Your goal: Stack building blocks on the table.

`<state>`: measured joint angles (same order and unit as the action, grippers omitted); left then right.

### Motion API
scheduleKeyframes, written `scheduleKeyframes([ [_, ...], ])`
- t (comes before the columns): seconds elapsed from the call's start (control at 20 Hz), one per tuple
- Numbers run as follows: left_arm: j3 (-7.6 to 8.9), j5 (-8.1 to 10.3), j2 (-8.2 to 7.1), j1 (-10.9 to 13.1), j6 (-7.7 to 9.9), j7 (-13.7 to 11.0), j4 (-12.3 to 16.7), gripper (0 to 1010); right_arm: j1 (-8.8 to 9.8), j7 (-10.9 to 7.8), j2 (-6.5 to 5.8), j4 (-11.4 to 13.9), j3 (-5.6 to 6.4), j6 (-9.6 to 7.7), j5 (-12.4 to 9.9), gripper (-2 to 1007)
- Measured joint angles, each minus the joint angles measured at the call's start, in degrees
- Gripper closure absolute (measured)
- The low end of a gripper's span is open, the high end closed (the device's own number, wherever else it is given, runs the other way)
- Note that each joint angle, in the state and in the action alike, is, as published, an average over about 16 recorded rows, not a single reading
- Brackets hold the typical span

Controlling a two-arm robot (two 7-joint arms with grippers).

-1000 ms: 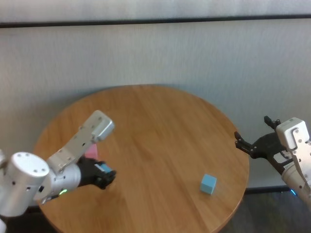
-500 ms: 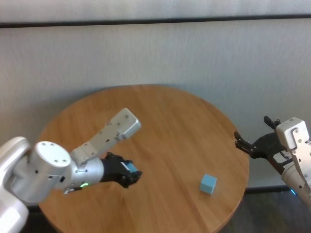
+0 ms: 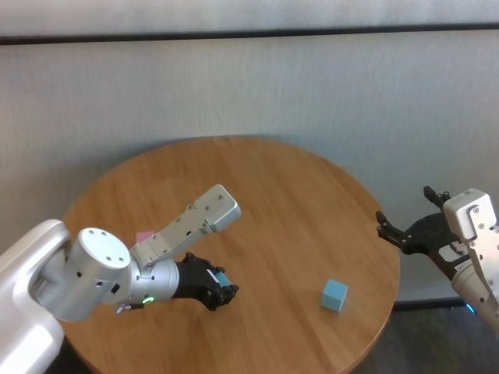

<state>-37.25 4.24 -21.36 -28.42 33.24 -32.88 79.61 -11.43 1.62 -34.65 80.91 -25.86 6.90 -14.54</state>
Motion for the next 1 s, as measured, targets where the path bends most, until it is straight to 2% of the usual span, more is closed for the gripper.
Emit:
scheduleKeyframes([
  [0.5,-1.08,-1.39,1.67,-1.77,-2.14,-0.29,-4.04,610,0.0,0.0,0.0,0.0,0.0,0.0,0.0,0],
  [0.75,-1.04,-1.54,1.87,-1.87,-2.38,-0.19,-4.33,596,0.0,0.0,0.0,0.0,0.0,0.0,0.0,0],
  [1.0,-0.96,-1.46,1.75,-1.73,-2.21,-0.16,-4.08,530,0.0,0.0,0.0,0.0,0.0,0.0,0.0,0],
])
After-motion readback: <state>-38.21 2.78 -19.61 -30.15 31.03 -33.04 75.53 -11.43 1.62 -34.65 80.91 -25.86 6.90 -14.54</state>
